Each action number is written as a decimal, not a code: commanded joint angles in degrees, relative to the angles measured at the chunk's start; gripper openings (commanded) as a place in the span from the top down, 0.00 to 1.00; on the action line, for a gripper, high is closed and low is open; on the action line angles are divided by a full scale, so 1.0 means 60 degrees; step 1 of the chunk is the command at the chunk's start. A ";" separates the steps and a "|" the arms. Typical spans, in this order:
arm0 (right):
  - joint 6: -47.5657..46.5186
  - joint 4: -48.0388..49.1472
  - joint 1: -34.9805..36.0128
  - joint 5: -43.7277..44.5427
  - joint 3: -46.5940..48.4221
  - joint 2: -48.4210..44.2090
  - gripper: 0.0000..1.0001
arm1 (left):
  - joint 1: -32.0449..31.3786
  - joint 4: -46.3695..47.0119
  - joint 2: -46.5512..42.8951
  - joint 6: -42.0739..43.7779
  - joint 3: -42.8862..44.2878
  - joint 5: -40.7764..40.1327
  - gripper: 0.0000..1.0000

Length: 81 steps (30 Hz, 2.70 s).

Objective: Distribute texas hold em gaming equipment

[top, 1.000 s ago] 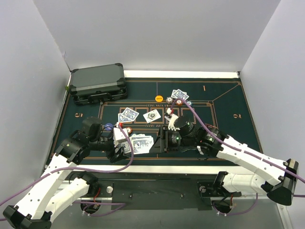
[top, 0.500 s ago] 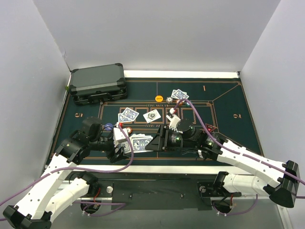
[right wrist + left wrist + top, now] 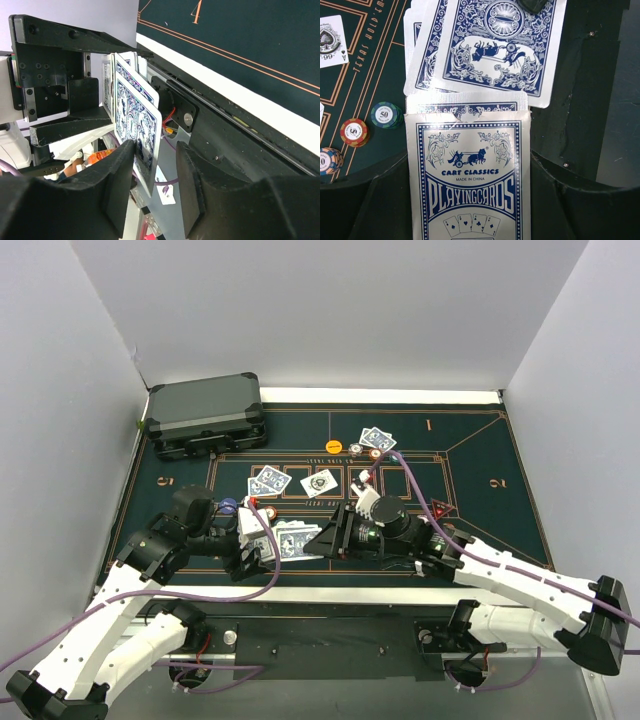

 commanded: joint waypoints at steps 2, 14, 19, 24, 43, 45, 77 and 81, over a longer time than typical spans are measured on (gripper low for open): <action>0.0177 0.0272 0.0079 0.0280 -0.0131 -0.0487 0.68 | -0.0013 0.0494 -0.0125 -0.0135 0.0146 0.0399 1.00; 0.0002 -0.0401 0.0079 0.0178 0.0000 -0.0721 0.84 | -0.0013 0.0479 -0.0125 -0.0135 0.0161 0.0370 1.00; -0.0057 -0.0534 0.0079 0.0178 0.0015 -0.0897 0.85 | -0.0013 0.0479 -0.0125 -0.0135 0.0190 0.0369 1.00; -0.0203 -0.0973 0.0050 0.0178 0.0132 -0.1073 0.85 | -0.0013 0.0494 -0.0125 -0.0165 0.0161 0.0384 1.00; -0.0730 -0.2538 -0.0111 0.0090 0.1230 -0.1879 0.98 | -0.0013 0.0567 -0.0066 -0.0223 0.0117 0.0399 1.00; -0.0861 -0.2846 -0.0213 0.0061 0.1435 -0.1981 1.00 | -0.0013 0.0567 -0.0081 -0.0223 0.0102 0.0370 1.00; -0.7393 -0.8149 -0.3629 0.5856 0.9592 0.7680 1.00 | -0.0013 0.0509 -0.0183 -0.0179 0.0146 0.0340 1.00; -0.7994 -0.8779 -0.3262 0.7207 1.1567 0.9468 1.00 | -0.0013 0.0479 -0.0198 -0.0165 0.0161 0.0311 1.00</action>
